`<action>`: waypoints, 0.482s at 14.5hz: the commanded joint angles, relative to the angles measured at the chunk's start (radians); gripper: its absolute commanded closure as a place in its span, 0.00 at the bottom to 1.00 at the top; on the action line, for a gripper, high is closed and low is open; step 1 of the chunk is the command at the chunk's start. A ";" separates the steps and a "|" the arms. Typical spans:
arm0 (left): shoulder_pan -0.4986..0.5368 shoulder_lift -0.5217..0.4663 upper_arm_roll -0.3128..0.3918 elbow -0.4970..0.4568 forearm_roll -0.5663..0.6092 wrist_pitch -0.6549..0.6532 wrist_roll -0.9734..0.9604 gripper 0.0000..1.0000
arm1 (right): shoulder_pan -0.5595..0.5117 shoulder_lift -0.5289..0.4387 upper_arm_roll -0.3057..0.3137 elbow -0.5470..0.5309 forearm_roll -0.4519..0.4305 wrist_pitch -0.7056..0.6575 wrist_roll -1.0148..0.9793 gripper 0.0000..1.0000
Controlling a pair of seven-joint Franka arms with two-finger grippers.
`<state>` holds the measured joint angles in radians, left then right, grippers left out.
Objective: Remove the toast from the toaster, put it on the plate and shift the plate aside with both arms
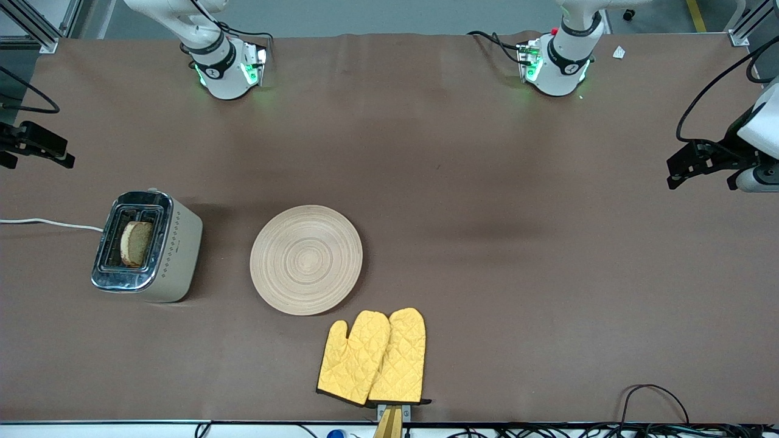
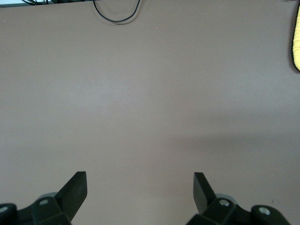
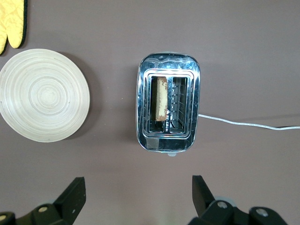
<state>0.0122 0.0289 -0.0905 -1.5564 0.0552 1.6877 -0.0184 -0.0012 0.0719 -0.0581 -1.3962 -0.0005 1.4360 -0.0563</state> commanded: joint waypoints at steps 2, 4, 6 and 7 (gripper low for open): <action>0.000 0.009 -0.005 0.019 0.006 0.000 -0.002 0.00 | -0.008 -0.026 -0.003 -0.023 0.013 0.004 -0.013 0.00; 0.000 0.009 -0.005 0.019 0.005 -0.002 -0.002 0.00 | -0.006 -0.026 -0.002 -0.023 0.008 0.006 -0.011 0.00; 0.005 0.009 -0.005 0.019 0.000 -0.002 -0.003 0.00 | -0.005 -0.026 -0.002 -0.020 0.005 0.007 -0.010 0.00; 0.005 0.012 -0.005 0.019 0.000 -0.002 -0.012 0.00 | -0.005 -0.026 -0.002 -0.021 0.004 0.004 -0.007 0.00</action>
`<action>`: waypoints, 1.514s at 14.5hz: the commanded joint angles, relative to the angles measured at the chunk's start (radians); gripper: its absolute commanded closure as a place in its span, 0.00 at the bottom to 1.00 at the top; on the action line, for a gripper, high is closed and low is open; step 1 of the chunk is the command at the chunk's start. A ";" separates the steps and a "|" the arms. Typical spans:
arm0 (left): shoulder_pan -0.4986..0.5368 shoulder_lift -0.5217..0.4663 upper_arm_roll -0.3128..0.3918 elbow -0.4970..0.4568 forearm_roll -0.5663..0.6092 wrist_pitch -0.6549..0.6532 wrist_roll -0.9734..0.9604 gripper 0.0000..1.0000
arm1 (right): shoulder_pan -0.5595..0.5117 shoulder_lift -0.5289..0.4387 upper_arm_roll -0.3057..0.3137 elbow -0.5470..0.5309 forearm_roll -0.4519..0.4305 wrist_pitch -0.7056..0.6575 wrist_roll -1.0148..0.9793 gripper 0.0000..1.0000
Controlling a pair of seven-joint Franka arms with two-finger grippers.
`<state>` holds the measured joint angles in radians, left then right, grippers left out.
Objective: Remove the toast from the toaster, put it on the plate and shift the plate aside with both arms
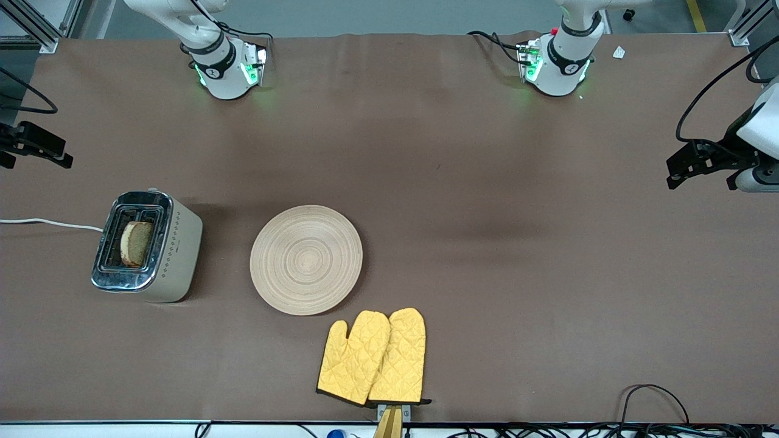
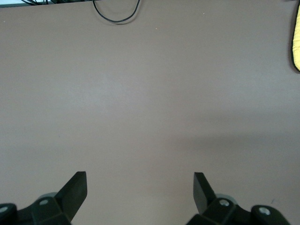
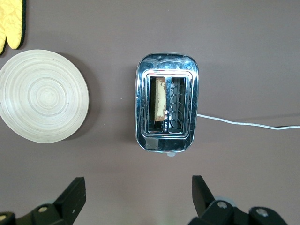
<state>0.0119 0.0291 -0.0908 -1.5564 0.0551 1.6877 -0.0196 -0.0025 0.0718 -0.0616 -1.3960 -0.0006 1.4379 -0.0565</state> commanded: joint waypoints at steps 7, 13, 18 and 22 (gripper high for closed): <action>0.003 0.012 -0.003 0.019 -0.037 -0.026 -0.074 0.00 | -0.027 -0.012 -0.001 -0.137 0.021 0.123 0.006 0.00; 0.005 0.011 -0.009 0.018 -0.034 -0.026 -0.069 0.00 | -0.056 0.087 -0.001 -0.265 0.062 0.309 0.006 0.00; 0.003 0.011 -0.009 0.018 -0.034 -0.026 -0.071 0.00 | -0.059 0.206 -0.001 -0.308 0.062 0.463 0.004 0.00; 0.003 0.011 -0.009 0.018 -0.034 -0.026 -0.071 0.00 | -0.070 0.264 -0.001 -0.308 0.062 0.501 0.001 0.03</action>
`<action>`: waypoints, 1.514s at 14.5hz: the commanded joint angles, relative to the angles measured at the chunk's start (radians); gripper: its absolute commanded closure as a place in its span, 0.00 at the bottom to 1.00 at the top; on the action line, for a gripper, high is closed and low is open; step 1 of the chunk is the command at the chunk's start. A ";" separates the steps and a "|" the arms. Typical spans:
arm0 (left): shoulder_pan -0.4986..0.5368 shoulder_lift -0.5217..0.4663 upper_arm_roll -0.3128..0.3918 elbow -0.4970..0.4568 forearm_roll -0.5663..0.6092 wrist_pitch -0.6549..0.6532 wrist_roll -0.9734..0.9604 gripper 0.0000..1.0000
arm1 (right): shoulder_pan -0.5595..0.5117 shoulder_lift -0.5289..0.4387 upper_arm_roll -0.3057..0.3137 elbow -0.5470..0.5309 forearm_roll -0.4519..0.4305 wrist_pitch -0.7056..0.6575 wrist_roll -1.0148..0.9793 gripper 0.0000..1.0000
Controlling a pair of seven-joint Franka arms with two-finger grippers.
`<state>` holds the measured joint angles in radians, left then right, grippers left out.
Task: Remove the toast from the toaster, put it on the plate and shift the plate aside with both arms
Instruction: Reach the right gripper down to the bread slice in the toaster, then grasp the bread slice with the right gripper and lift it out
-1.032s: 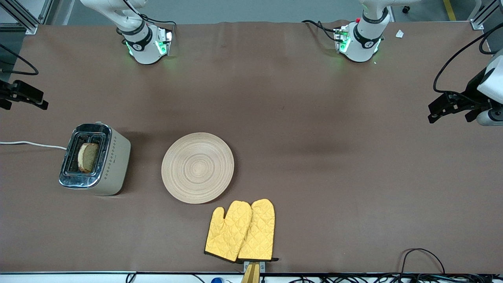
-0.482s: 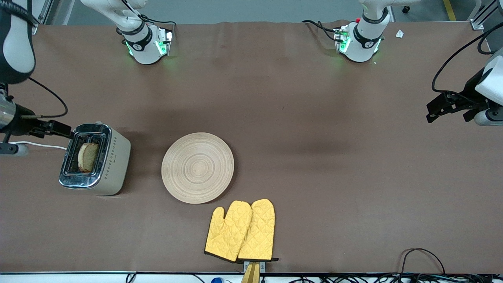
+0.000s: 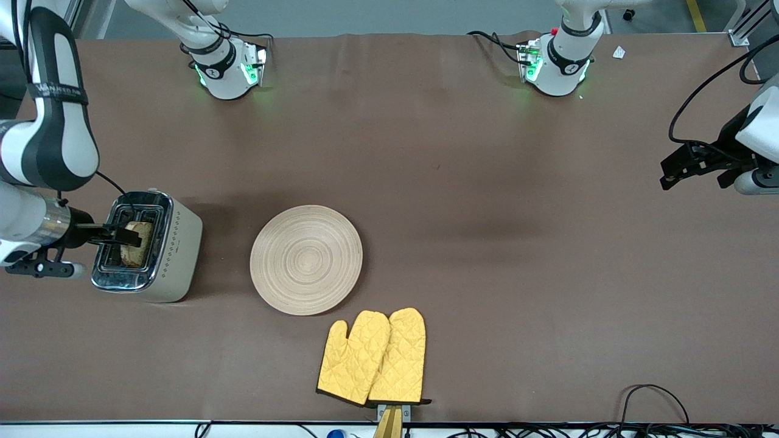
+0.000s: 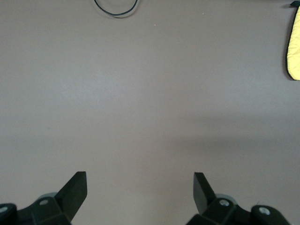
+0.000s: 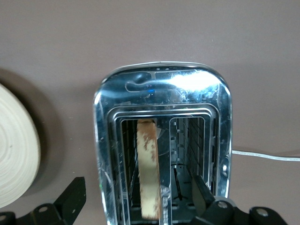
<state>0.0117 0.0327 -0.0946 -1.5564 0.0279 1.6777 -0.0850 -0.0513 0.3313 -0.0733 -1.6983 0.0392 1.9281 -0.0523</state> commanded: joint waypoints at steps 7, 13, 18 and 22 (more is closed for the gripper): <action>0.005 0.007 -0.005 0.019 -0.005 -0.016 -0.004 0.00 | -0.038 0.003 0.010 -0.030 0.022 -0.003 -0.011 0.98; 0.005 0.007 -0.005 0.019 -0.005 -0.016 -0.004 0.00 | -0.030 -0.009 0.015 0.005 0.022 -0.036 0.000 1.00; 0.005 0.007 -0.005 0.018 -0.005 -0.016 -0.002 0.00 | -0.012 -0.015 0.017 0.305 0.004 -0.360 -0.003 1.00; 0.005 0.007 -0.005 0.019 -0.005 -0.016 -0.004 0.00 | 0.054 -0.020 0.017 0.443 -0.056 -0.520 0.003 1.00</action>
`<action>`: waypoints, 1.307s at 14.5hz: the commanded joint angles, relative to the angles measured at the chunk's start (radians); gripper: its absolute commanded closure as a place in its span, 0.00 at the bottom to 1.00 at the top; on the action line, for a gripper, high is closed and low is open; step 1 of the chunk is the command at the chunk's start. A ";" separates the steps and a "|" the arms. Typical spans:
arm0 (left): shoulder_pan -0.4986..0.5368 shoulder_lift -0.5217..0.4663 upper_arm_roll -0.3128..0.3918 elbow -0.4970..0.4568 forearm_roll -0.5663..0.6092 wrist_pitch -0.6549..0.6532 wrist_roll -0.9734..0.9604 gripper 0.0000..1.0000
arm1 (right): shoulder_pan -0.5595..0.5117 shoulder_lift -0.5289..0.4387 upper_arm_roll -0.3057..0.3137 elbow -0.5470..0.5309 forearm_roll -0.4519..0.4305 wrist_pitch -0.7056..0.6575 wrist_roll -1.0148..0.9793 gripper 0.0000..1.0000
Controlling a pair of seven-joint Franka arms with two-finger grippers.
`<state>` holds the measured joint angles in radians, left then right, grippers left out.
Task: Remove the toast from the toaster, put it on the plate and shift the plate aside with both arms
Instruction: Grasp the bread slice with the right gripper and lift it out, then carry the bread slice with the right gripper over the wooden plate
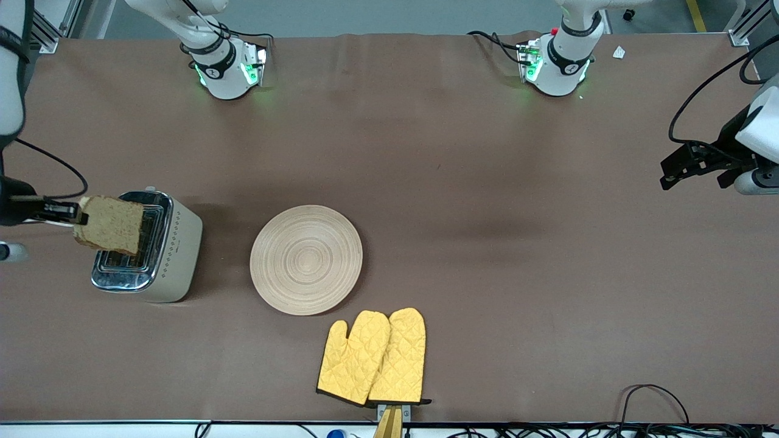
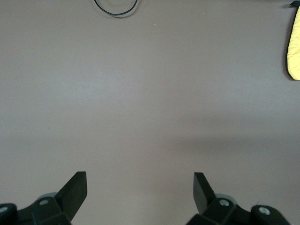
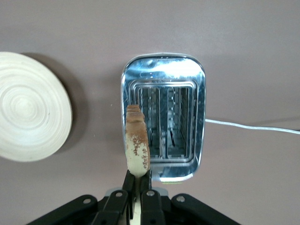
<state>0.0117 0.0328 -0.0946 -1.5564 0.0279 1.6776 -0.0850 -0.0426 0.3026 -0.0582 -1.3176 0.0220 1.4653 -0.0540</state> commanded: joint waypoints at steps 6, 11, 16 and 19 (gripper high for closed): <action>0.005 0.007 -0.005 0.019 -0.005 -0.016 -0.002 0.00 | 0.105 0.007 0.004 0.000 0.203 0.005 0.267 1.00; 0.005 0.007 -0.005 0.019 -0.005 -0.016 -0.002 0.00 | 0.236 0.009 0.006 -0.306 0.407 0.422 0.352 1.00; 0.005 0.007 -0.005 0.019 -0.005 -0.016 -0.004 0.00 | 0.381 0.046 0.006 -0.451 0.556 0.697 0.353 1.00; 0.004 0.007 -0.005 0.018 -0.006 -0.016 -0.007 0.00 | 0.411 0.066 0.006 -0.509 0.584 0.768 0.349 1.00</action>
<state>0.0122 0.0328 -0.0944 -1.5562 0.0279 1.6776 -0.0850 0.3585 0.3791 -0.0451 -1.7732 0.5723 2.1947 0.2947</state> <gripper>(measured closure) 0.000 0.916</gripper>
